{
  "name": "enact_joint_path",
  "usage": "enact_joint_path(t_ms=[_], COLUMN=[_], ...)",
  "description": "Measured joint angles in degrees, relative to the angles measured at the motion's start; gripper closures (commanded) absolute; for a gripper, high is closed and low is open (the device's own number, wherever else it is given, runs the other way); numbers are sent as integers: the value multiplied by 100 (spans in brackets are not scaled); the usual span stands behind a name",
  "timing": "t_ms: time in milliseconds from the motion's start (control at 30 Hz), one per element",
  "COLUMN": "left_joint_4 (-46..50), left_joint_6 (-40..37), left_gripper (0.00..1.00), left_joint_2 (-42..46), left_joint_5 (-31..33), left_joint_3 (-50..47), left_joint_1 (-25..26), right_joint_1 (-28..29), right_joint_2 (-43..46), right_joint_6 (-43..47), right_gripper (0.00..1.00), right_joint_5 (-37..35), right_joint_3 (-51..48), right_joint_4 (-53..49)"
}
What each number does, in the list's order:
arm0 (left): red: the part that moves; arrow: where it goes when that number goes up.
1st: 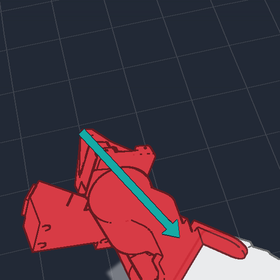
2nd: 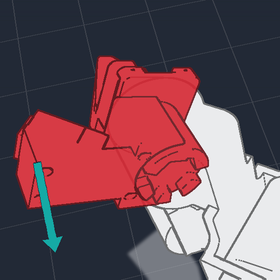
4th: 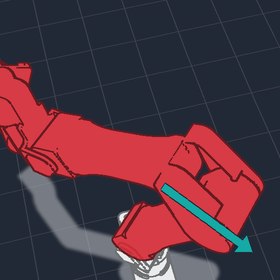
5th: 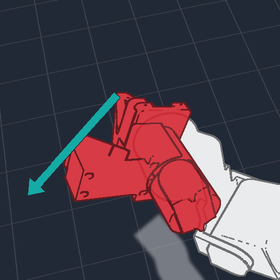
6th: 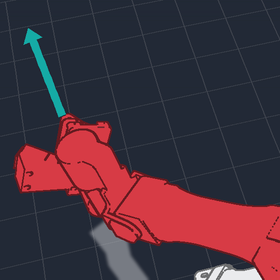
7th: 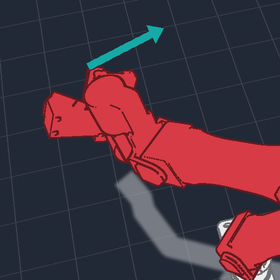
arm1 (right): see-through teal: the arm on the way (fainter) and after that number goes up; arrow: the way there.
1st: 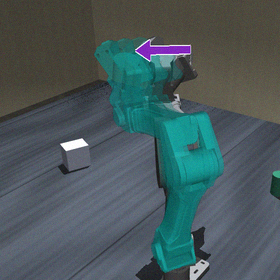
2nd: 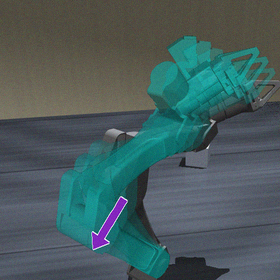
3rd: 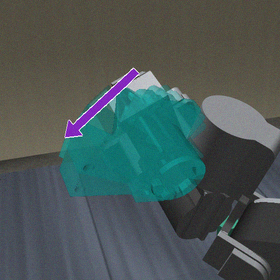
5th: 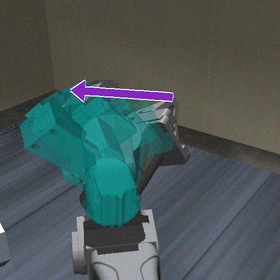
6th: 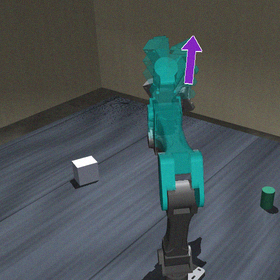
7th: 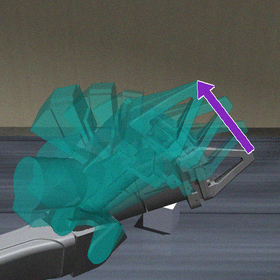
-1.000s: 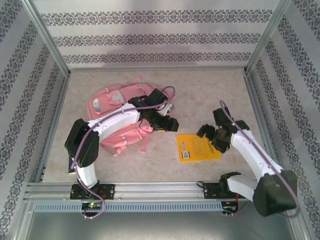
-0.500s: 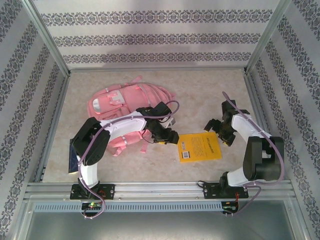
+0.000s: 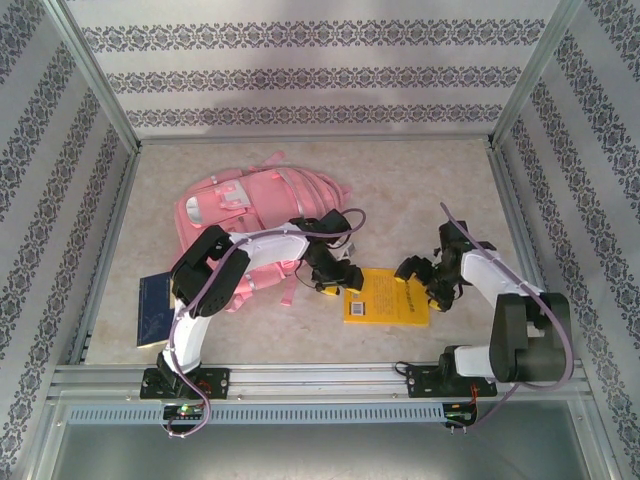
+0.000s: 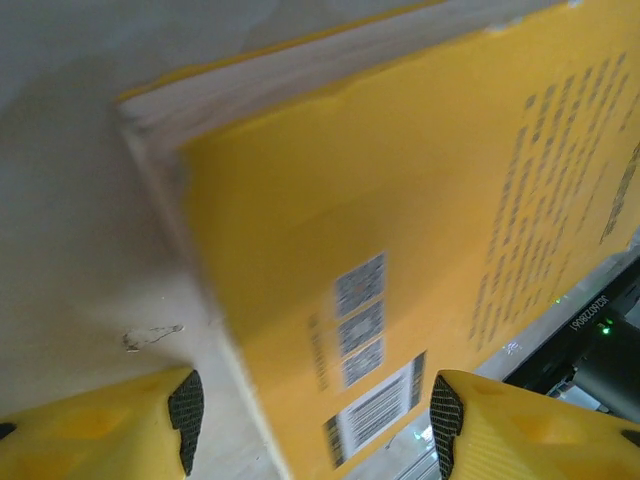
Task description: Pack the student bag
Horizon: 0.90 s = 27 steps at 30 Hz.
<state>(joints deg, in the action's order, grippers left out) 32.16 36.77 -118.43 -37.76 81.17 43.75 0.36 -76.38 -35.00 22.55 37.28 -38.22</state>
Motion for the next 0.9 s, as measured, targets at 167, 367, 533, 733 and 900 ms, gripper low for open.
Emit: enact_joint_path(t_ms=[167,367,533,733,900], left_joint_4=[212,455,549,549,555], left_joint_6=[-39,-179,-203,-203,-201], left_gripper=[39,41,43,45,45], left_joint_2=[-37,-146,-190,-197,-208], left_joint_5=[74,140,157,155,151], left_joint_3=[116,297,363,363,363], left_joint_1=[-61,-74,-74,-74,-96], right_joint_1=[306,415,664,890,1043], right_joint_2=[164,286,-389,-826,-485], right_joint_6=[11,33,243,546,595], right_gripper=[6,6,11,20,28], right_joint_5=[57,-498,-927,-905,-1021], right_joint_3=[-120,-57,437,662,675], right_joint_4=[-203,-374,-387,-323,-573])
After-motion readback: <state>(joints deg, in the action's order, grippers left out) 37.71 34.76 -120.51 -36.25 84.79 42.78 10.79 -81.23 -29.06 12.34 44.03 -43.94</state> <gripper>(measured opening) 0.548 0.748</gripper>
